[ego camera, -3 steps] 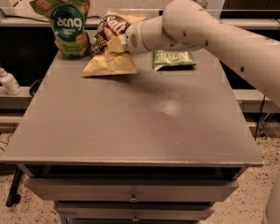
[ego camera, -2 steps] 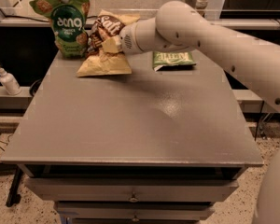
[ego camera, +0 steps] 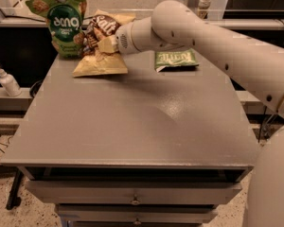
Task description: Move brown chip bag near green rice chip bag
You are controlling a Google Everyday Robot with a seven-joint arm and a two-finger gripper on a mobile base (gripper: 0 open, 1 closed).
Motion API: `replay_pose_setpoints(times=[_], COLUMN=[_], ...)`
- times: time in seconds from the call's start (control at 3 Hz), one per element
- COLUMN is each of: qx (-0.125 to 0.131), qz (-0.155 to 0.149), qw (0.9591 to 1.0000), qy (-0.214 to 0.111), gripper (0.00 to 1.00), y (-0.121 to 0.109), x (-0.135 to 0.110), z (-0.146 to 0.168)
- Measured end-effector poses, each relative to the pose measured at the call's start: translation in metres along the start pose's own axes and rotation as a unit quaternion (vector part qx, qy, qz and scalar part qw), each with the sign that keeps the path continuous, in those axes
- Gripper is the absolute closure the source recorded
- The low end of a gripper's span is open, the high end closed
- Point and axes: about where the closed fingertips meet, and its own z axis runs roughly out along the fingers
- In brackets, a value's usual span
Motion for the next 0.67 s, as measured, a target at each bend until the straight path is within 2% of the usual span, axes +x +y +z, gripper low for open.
replay_pose_setpoints(times=[0.67], qx=[0.007], qz=[-0.005], qw=[1.0000], qy=[-0.001], gripper=[0.36], y=[-0.0088], x=[-0.0001], z=[-0.0104])
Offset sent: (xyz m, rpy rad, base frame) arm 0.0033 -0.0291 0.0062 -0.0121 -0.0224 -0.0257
